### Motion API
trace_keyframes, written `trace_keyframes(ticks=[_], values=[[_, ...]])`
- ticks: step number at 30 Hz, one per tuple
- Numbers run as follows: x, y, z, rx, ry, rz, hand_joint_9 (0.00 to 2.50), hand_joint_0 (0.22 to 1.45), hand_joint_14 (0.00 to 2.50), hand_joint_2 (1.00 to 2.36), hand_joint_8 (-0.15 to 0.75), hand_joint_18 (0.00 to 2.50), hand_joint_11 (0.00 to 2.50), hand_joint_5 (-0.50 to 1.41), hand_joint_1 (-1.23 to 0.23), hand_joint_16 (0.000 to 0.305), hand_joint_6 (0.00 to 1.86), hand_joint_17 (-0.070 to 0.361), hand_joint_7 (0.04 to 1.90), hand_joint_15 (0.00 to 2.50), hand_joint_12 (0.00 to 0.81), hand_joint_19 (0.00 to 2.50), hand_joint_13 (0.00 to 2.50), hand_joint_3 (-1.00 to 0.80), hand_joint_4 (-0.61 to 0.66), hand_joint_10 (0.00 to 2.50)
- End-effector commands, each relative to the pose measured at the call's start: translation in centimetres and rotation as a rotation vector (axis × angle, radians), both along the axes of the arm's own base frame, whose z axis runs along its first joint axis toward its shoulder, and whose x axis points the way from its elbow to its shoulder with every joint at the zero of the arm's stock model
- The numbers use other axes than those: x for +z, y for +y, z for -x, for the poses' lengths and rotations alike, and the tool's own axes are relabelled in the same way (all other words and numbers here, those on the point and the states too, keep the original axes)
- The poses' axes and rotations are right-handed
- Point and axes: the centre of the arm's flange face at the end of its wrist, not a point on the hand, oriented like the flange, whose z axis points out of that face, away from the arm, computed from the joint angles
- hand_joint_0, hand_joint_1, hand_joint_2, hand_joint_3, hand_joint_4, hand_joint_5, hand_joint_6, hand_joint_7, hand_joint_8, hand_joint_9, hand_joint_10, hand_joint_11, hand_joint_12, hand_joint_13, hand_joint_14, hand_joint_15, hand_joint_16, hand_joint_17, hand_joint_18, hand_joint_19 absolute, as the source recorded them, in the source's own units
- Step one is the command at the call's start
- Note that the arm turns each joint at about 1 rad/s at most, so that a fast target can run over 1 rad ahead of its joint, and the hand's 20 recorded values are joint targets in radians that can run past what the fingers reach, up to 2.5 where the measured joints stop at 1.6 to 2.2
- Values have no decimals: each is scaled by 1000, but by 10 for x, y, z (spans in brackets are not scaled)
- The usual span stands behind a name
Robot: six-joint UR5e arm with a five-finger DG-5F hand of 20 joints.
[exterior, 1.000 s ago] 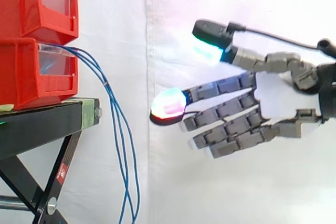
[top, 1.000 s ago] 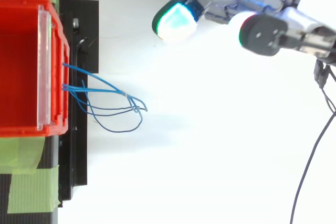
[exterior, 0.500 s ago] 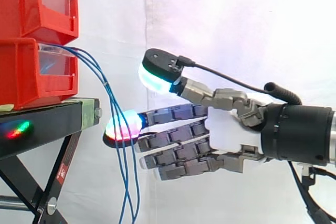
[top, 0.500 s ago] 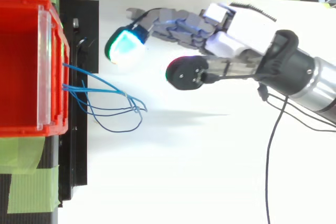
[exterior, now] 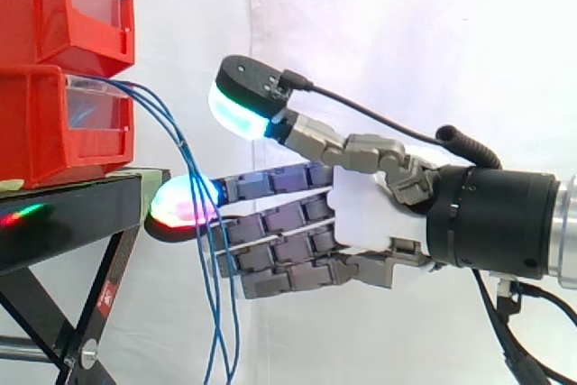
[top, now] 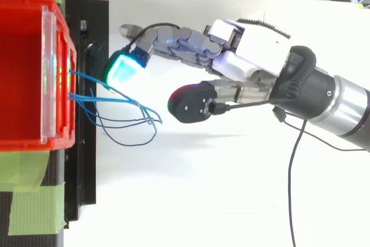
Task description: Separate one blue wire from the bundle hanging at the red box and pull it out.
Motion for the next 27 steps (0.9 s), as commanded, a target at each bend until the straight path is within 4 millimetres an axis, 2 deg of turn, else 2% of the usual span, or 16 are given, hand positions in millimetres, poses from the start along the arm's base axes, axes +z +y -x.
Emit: trace_keyframes(ticks=[1,7,21,22,27], values=[[9,5,-9,10,-17,-5,0,468,5,1000,283,0,0,-217,-586,72,502,162,1088,170,407,127,24,-500,318,0],[19,9,-17,19,-12,-2,0,514,5,1000,277,0,8,-203,-664,68,500,152,1197,172,395,129,67,-493,298,0],[20,13,-17,46,19,0,44,536,5,1002,282,78,61,-210,-688,66,567,149,1111,180,392,174,130,-461,282,2],[20,14,-17,49,19,1,112,537,4,1003,301,177,12,-193,-725,67,537,152,1165,142,407,131,193,-455,293,0],[20,15,-18,66,17,-5,131,540,5,1004,303,185,22,-193,-720,67,544,151,1152,151,407,149,206,-439,293,0]])
